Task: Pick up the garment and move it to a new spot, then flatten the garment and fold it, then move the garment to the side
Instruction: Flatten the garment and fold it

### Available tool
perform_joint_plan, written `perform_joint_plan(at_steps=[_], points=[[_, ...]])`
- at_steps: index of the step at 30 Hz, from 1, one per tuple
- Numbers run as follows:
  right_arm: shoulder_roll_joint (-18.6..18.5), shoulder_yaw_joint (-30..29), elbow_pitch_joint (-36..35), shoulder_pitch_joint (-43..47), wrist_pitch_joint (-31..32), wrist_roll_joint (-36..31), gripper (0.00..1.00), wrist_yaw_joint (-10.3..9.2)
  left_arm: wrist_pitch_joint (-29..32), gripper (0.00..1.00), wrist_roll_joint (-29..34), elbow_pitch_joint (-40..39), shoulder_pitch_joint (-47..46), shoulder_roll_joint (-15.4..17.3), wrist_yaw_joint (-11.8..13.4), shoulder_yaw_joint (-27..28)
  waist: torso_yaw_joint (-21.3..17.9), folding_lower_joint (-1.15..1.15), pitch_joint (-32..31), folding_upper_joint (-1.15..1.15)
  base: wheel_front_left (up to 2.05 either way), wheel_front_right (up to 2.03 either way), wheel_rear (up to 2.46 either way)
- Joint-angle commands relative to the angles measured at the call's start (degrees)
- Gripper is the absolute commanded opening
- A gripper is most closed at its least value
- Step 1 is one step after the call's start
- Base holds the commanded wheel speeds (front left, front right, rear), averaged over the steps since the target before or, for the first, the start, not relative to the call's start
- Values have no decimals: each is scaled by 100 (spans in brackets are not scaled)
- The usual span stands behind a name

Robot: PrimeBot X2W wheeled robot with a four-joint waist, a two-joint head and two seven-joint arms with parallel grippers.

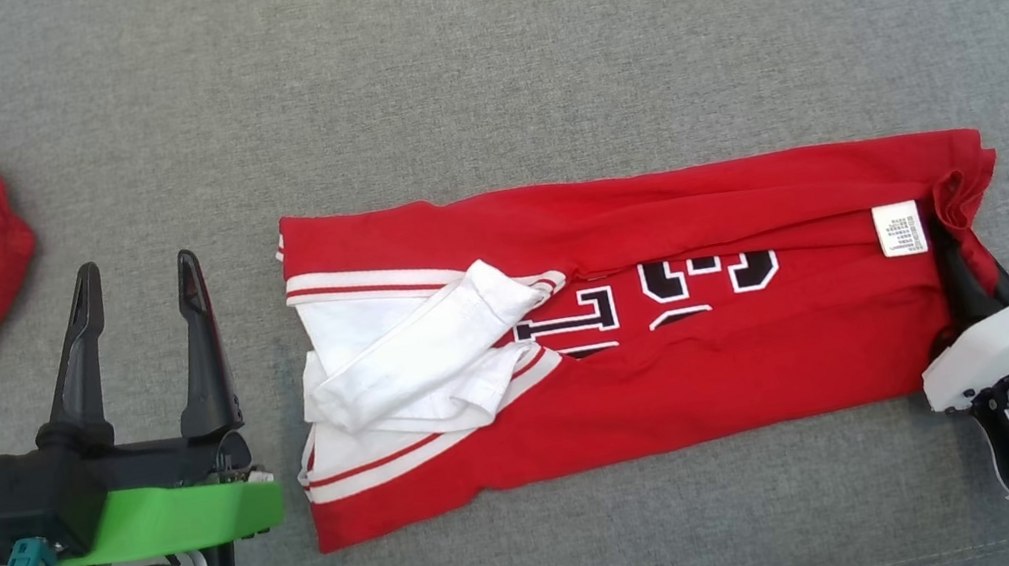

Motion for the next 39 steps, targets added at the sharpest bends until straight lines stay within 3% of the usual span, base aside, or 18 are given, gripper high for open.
perform_joint_plan(at_steps=[1,12,19,26,31,32,39], points=[[30,114,233,208,83,75,0,-10,-21,100,83,22,34,0,-15,40,-91,0,-45,0,0,0,0],[-806,-699,170,-300,-58,272,0,-10,-20,100,152,43,17,54,-25,48,-377,0,-53,0,0,0,0],[-1005,-893,125,-480,-57,172,0,-8,-20,100,143,95,-8,68,-2,9,-424,0,-90,0,0,0,0],[-515,-59,-1081,-607,196,-57,0,-6,15,100,97,101,55,90,23,-9,-531,0,-205,0,0,0,0],[47,770,-2113,-492,625,-153,0,-5,55,100,86,84,46,91,25,-60,-534,0,-240,0,0,0,0],[320,1139,-2371,-473,761,-100,0,-5,57,100,79,88,25,91,23,-72,-519,0,-240,0,0,0,0],[927,2079,-2311,-455,746,71,0,-5,51,100,65,167,-36,23,19,-174,-330,0,-238,0,0,0,0]])
